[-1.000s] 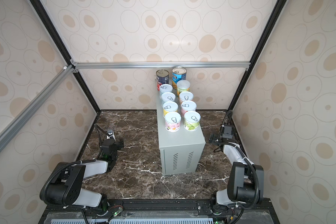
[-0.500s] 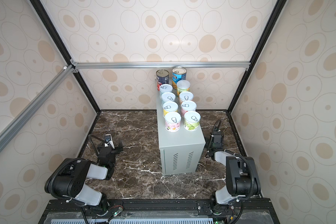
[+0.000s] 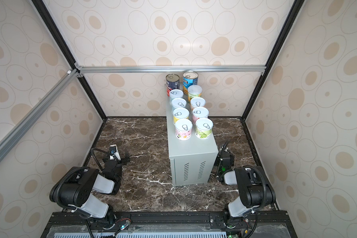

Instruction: Place and organize the canned foods onto the counter

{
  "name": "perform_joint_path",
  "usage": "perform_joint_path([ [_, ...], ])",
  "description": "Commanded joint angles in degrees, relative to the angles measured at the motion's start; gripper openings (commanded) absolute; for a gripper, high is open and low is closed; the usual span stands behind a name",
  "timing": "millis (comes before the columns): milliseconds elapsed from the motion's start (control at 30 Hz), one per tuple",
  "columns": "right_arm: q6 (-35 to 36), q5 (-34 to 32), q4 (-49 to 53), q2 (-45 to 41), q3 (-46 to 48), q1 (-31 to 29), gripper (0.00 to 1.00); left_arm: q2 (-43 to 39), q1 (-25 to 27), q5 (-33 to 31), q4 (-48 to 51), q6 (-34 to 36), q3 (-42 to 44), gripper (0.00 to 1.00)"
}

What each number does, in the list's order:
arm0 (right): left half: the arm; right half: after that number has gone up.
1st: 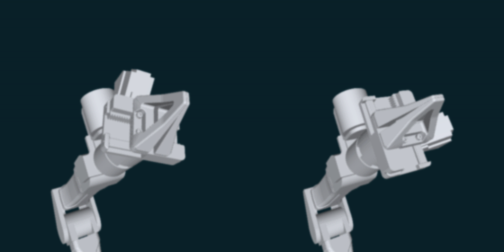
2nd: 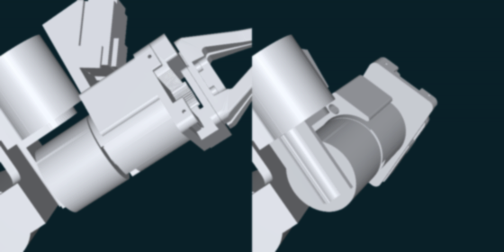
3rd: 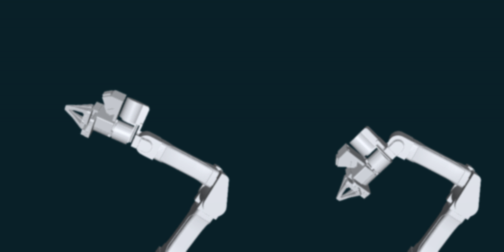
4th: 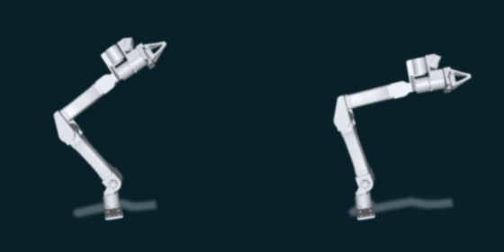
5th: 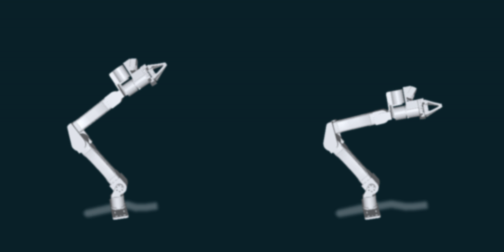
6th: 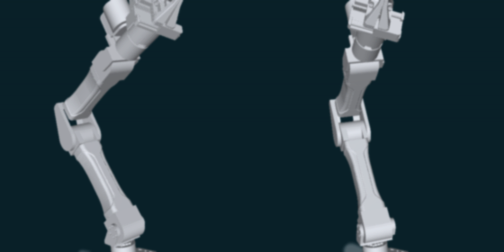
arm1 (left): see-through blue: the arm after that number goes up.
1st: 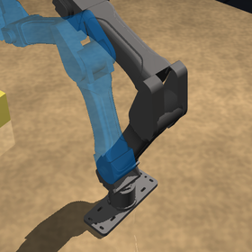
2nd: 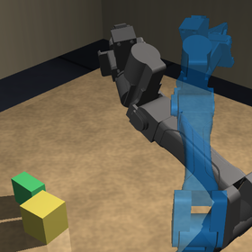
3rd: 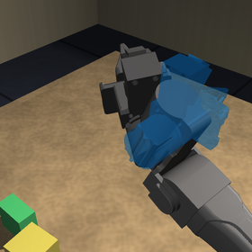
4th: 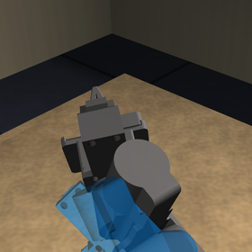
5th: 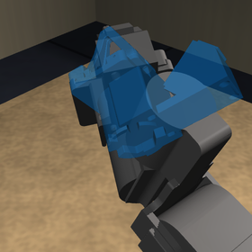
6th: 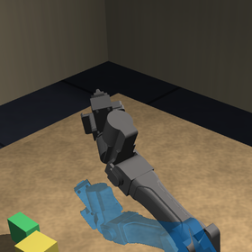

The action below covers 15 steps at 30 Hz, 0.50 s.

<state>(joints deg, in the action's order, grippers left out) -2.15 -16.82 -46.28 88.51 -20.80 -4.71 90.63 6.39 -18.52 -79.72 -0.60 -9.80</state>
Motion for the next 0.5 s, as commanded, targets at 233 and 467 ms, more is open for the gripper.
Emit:
perform_joint_path([
  [233, -0.4, -2.0, -1.5, -0.4, -2.2, 0.0, 1.00, 0.4, -0.5, -0.4, -2.2, 0.4, -1.5, 0.98],
  [467, -0.2, -2.0, -1.5, -0.5, -2.1, 0.0, 1.00, 0.3, -0.9, 0.1, -2.4, 0.3, -1.3, 0.98],
])
